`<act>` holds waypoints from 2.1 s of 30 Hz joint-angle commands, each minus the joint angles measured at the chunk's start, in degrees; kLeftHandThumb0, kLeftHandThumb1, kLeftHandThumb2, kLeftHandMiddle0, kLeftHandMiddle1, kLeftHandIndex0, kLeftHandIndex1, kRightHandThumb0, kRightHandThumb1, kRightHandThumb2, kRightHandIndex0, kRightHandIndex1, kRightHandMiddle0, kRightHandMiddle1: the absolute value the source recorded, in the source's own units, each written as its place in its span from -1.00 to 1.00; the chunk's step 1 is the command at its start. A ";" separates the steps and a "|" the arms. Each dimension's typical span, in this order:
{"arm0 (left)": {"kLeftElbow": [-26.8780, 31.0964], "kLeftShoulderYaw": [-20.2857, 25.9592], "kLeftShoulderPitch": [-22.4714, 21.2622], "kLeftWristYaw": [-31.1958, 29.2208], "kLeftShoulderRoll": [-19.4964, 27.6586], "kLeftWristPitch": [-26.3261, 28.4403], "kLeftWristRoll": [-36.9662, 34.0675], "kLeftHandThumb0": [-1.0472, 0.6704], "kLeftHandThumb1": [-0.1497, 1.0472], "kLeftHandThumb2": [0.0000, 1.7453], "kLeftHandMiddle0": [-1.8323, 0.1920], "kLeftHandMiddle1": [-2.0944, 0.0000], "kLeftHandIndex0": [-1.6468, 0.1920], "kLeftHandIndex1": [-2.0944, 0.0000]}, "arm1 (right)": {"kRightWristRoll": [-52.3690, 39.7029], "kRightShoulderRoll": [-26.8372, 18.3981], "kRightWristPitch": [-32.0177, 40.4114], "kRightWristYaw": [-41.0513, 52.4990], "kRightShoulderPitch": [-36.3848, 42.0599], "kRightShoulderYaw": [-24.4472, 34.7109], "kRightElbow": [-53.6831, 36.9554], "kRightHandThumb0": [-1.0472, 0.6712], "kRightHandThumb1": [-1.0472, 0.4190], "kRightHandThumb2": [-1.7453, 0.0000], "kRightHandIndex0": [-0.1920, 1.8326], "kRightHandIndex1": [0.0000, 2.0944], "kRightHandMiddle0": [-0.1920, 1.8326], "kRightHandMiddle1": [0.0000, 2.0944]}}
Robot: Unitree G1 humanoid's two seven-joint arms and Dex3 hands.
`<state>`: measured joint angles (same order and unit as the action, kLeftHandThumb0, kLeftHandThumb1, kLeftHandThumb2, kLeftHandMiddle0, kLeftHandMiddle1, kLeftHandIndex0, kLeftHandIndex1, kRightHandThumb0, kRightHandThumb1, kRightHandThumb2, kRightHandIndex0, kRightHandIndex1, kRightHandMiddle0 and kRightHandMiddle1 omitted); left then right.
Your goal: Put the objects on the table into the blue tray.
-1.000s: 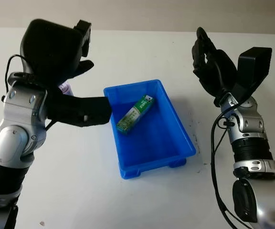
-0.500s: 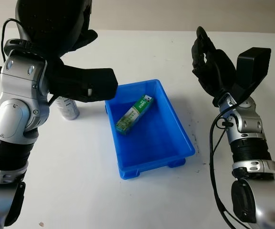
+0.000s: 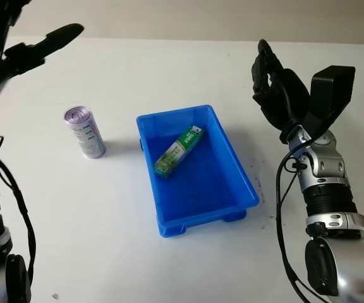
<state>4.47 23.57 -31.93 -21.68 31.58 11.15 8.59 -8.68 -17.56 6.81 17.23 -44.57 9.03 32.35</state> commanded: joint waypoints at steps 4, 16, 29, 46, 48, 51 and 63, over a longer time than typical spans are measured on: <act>-1.26 -0.83 4.81 1.78 2.66 -2.25 -0.78 -0.92 0.99 -0.92 1.00 1.00 1.00 1.00 | 0.06 -0.56 -0.33 0.19 -0.94 0.07 -0.53 -0.53 -1.00 0.16 -1.00 -1.00 -1.00 -1.00; -11.95 -3.13 11.53 0.60 0.84 -7.97 -9.59 -0.84 0.87 -0.95 1.00 1.00 1.00 1.00 | -0.18 -0.63 0.03 0.75 -1.38 0.19 -0.57 -0.52 -1.00 0.14 -1.00 -1.00 -1.00 -1.00; -24.60 -7.14 9.89 7.83 -3.07 -13.82 -9.43 -0.89 0.86 -0.94 1.00 1.00 1.00 1.00 | -0.01 -1.20 0.53 1.16 -1.22 0.21 -1.22 -0.51 -1.00 0.14 -1.00 -1.00 -1.00 -1.00; -29.35 -15.74 8.97 -0.20 -0.47 -13.18 -7.21 -0.90 0.91 -0.94 1.00 1.00 1.00 1.00 | -0.23 -1.24 1.21 0.88 -0.88 0.41 -2.39 -0.48 -1.00 0.13 -1.00 -1.00 -1.00 -1.00; -29.01 -16.09 8.68 -0.45 -0.88 -11.45 -7.41 -0.91 0.89 -0.95 1.00 1.00 1.00 1.00 | -0.15 -1.36 1.11 0.95 -0.66 0.38 -2.68 -0.49 -1.00 0.12 -1.00 -1.00 -1.00 -1.00; -28.55 -17.12 8.24 -0.04 -1.05 -9.47 -6.55 -0.91 0.87 -0.95 1.00 1.00 1.00 1.00 | -0.13 -1.38 1.61 0.66 -0.51 0.46 -3.12 -0.50 -1.00 0.13 -1.00 -1.00 -1.00 -1.00; -28.05 -19.35 5.57 20.43 -8.29 -5.11 2.12 -0.68 0.97 -0.92 0.63 0.31 0.60 0.56 | -0.56 -1.52 1.93 0.43 -0.18 0.87 -3.88 -0.54 -1.00 0.18 -1.00 -1.00 -1.00 -1.00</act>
<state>-22.83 4.98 -26.41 -2.63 24.31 5.95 9.90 -9.04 -18.38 8.38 17.76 -44.95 9.54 29.72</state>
